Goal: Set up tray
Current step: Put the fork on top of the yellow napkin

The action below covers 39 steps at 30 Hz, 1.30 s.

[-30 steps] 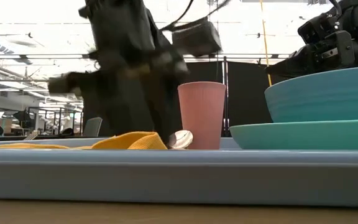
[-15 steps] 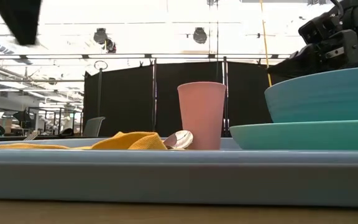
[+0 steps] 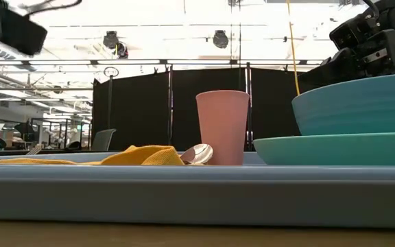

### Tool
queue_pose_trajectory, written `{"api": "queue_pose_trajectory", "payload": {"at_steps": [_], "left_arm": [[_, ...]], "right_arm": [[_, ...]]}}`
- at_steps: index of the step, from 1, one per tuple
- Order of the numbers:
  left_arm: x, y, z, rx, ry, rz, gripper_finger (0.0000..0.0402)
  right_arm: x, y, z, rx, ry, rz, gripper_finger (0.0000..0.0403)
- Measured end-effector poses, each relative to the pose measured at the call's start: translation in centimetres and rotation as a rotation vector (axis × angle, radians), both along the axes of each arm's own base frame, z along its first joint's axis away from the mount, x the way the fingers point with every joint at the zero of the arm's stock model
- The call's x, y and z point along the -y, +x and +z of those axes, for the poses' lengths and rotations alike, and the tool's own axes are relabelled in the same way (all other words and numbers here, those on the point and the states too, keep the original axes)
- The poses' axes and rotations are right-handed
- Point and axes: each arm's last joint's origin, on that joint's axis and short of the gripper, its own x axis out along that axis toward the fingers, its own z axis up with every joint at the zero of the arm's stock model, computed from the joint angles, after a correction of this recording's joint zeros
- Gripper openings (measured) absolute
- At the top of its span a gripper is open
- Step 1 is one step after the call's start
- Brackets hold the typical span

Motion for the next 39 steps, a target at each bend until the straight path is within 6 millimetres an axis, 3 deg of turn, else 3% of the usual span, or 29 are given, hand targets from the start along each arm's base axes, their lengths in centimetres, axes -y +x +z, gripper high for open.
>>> {"api": "queue_pose_trajectory", "payload": {"at_steps": [8, 20, 26, 30, 35, 39], "left_arm": [[-1.6, -1.4, -2.7, -0.069, -0.037, 0.031, 0.0157], [-2.6, -2.3, -6.4, 0.006, -0.102, 0.051, 0.0156], [-2.8, -2.2, -6.6, 0.004, -0.127, 0.067, 0.0152], [-2.9, -1.9, -6.7, 0.009, -0.142, 0.108, 0.0112], [-2.9, -1.7, -6.7, 0.025, -0.156, 0.151, 0.0026], [-2.8, -1.5, -6.4, 0.024, -0.15, 0.163, 0.0018]], "right_arm": [[0.0, 0.0, 0.0, 0.0, -0.001, -0.001, 0.0], [0.0, 0.0, 0.0, 0.002, -0.001, -0.003, 0.0], [0.0, 0.0, 0.0, 0.003, -0.001, -0.003, 0.0], [0.0, 0.0, 0.0, 0.003, -0.001, -0.003, 0.0], [0.0, 0.0, 0.0, 0.002, -0.001, -0.002, 0.0], [0.0, 0.0, 0.0, 0.002, -0.002, -0.001, 0.0]]}}
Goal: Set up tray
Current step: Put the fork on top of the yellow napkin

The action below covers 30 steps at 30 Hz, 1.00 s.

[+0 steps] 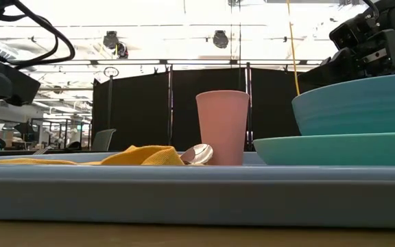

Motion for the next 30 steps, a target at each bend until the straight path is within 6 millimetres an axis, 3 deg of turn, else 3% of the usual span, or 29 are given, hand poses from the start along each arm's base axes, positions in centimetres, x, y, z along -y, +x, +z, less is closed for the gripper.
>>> {"api": "queue_pose_trajectory", "payload": {"at_steps": [6, 13, 17, 21, 24, 30], "left_arm": [[0.5, 1.0, 1.4, 0.027, 0.048, 0.044, 0.001], [1.5, 4.0, 6.2, 0.212, 0.121, 0.055, 0.001], [1.9, 6.2, 9.6, 0.397, 0.151, 0.093, 0.001], [1.9, 8.2, 11.7, 0.577, 0.155, 0.13, 0.001], [1.8, 9.8, 11.8, 0.664, 0.13, 0.12, 0.001], [1.3, 12.7, 9.3, 0.665, 0.134, 0.092, 0.001]], "right_arm": [[0.0, 0.0, 0.0, 0.0, -0.001, 0.001, 0.0], [0.0, 0.0, 0.0, -0.005, -0.006, 0.002, 0.0], [0.0, 0.0, 0.0, -0.005, -0.006, 0.002, 0.0], [0.0, 0.0, 0.0, -0.002, -0.006, 0.002, 0.0], [0.0, 0.0, 0.0, -0.002, -0.001, 0.002, 0.0], [0.0, 0.0, -0.1, -0.01, 0.002, 0.002, 0.0]]}}
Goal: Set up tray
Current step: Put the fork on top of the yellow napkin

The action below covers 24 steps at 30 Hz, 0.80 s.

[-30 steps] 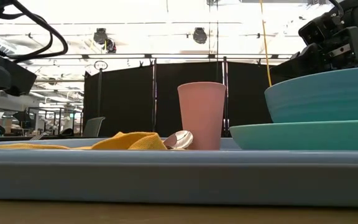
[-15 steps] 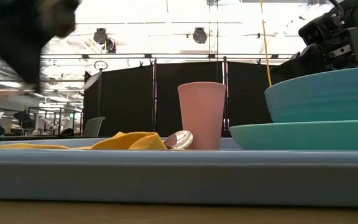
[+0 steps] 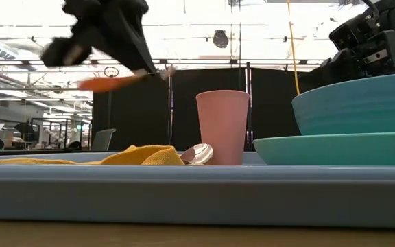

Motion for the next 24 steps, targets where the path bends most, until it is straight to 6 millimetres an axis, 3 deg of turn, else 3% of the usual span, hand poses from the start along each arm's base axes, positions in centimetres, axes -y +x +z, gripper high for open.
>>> {"api": "queue_pose_trajectory", "payload": {"at_steps": [6, 17, 24], "left_arm": [[-0.1, 1.5, -2.4, -0.053, -0.04, -0.014, 0.001], [1.7, 0.8, -3.8, -0.088, -0.125, 0.08, 0.001], [1.7, 1.6, -6.2, -0.153, -0.142, 0.093, 0.001]], "right_arm": [[0.0, 0.0, -0.1, -0.014, 0.001, 0.0, 0.0], [0.0, 0.0, -0.1, -0.013, 0.02, -0.003, 0.0], [0.0, 0.0, -0.1, -0.013, 0.015, -0.004, 0.0]]}}
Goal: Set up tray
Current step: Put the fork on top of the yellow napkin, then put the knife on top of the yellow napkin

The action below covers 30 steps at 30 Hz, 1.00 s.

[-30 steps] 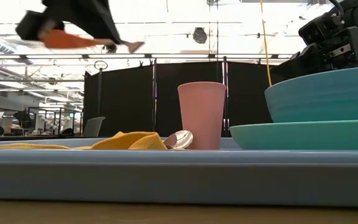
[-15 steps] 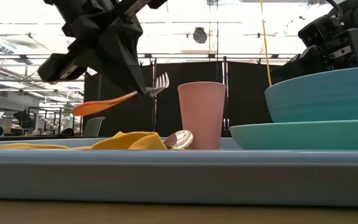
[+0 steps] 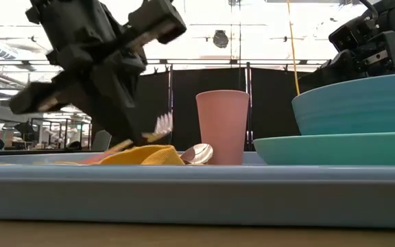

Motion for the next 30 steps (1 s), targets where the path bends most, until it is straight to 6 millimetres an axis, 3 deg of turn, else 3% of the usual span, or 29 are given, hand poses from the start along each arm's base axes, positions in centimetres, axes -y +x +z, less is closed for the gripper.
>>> {"api": "queue_pose_trajectory", "payload": {"at_steps": [12, 23, 26, 30], "left_arm": [[-0.9, 0.8, -1.5, -0.054, -0.014, -0.008, 0.0016], [-1.0, 1.2, -1.3, -0.023, -0.039, -0.028, 0.0131], [-0.9, 1.0, -0.5, -0.021, -0.047, -0.104, 0.0148], [-1.3, -0.5, 2.6, -0.019, -0.001, -0.197, 0.0157]], "right_arm": [[0.0, 0.0, 0.0, 0.005, -0.003, 0.0, 0.0], [0.0, 0.0, -0.1, -0.008, 0.005, 0.0, 0.0], [0.0, 0.0, -0.1, -0.011, 0.005, 0.0, 0.0], [0.0, -0.1, -0.2, -0.02, 0.006, 0.0, 0.0]]}}
